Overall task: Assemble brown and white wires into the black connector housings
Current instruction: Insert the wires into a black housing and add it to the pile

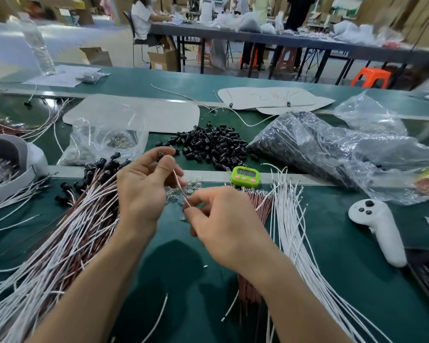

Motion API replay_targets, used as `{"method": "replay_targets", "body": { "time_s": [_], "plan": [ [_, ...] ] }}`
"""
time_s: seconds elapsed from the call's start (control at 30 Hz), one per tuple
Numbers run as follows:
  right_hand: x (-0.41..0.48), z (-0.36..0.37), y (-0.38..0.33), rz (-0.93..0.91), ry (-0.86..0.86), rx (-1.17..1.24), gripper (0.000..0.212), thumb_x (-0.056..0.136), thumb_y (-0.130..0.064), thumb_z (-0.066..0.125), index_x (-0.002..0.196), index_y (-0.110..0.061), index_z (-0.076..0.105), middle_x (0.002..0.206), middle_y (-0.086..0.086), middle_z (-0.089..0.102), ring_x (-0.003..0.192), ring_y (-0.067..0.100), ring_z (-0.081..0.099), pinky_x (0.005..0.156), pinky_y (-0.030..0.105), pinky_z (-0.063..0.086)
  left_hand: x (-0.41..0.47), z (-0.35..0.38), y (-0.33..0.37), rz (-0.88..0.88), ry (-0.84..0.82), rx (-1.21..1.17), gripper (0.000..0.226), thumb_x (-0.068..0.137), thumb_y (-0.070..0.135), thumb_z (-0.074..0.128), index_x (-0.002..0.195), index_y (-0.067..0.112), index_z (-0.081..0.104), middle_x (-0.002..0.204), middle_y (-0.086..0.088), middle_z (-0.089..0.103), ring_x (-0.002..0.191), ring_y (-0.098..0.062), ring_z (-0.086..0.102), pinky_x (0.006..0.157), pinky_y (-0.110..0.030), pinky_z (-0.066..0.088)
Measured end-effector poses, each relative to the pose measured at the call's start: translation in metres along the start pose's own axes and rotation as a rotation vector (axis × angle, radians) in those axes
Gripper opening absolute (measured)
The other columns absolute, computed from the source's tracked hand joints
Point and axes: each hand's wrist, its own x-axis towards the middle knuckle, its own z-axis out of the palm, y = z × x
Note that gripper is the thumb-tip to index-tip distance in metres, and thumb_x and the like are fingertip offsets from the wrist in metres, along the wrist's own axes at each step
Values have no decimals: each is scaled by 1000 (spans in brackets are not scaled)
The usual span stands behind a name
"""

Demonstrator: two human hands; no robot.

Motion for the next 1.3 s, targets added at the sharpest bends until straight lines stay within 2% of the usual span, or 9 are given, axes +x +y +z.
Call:
{"method": "replay_targets", "body": {
  "time_s": [0.23,0.37,0.5,0.6,0.73,0.9,1.0,1.13,1.3],
  "plan": [
    [-24,-18,-50,-85,13,-319,26,100,-39,56,82,-21,62,65,0,63,62,26,56,64,36,51,22,-19,41,-12,72,-150,12,100,13,61,103,14,73,68,-3,70,56,-16,64,59,-24,56],
    [-32,-4,-74,-142,21,-402,41,104,-42,52,67,-24,48,59,-5,54,61,22,52,68,33,37,36,-33,64,34,161,-85,13,97,15,68,108,13,74,67,-1,71,58,-16,65,63,-26,57],
    [-34,18,-94,-253,-47,-414,40,106,-38,48,70,-22,52,64,-2,59,60,17,45,94,37,35,53,-52,84,-30,352,-303,24,95,15,70,114,0,68,70,-4,74,61,-13,65,61,-24,53],
    [-30,39,-107,-244,-121,-293,41,105,-38,50,71,-17,57,65,0,60,63,23,54,71,35,45,63,-70,91,-125,364,-361,17,97,22,69,95,6,67,71,-3,75,58,-6,63,58,-19,52],
    [-30,68,-119,-249,-240,-42,47,99,-33,56,60,-9,51,50,1,50,49,19,44,47,30,35,76,-93,91,-104,356,-273,18,95,20,72,85,8,64,60,3,69,51,-6,55,50,-17,44],
    [-25,89,-107,49,-588,482,25,102,-20,57,91,-2,70,69,8,73,56,23,64,57,38,53,88,-117,91,-14,404,182,13,86,24,81,91,15,73,71,4,70,56,-8,60,46,-18,45],
    [-27,93,-90,115,-728,452,19,102,-14,57,105,-3,72,89,18,77,67,21,70,58,28,59,90,-128,87,-4,253,680,9,82,26,83,87,27,76,81,7,73,71,-14,71,62,-26,60],
    [-26,99,-70,-20,-555,-26,18,95,-28,64,102,-22,80,88,-4,77,73,12,70,77,32,63,68,-116,58,-46,-135,1063,11,84,36,82,93,31,80,73,13,71,65,-6,66,63,-21,53],
    [-15,97,-62,-1,-376,-168,18,88,-37,61,93,-32,78,86,-9,77,82,16,70,84,32,59,49,-105,19,126,21,1078,27,88,34,77,114,25,78,100,0,78,91,-19,68,90,-33,53]
  ]
}}
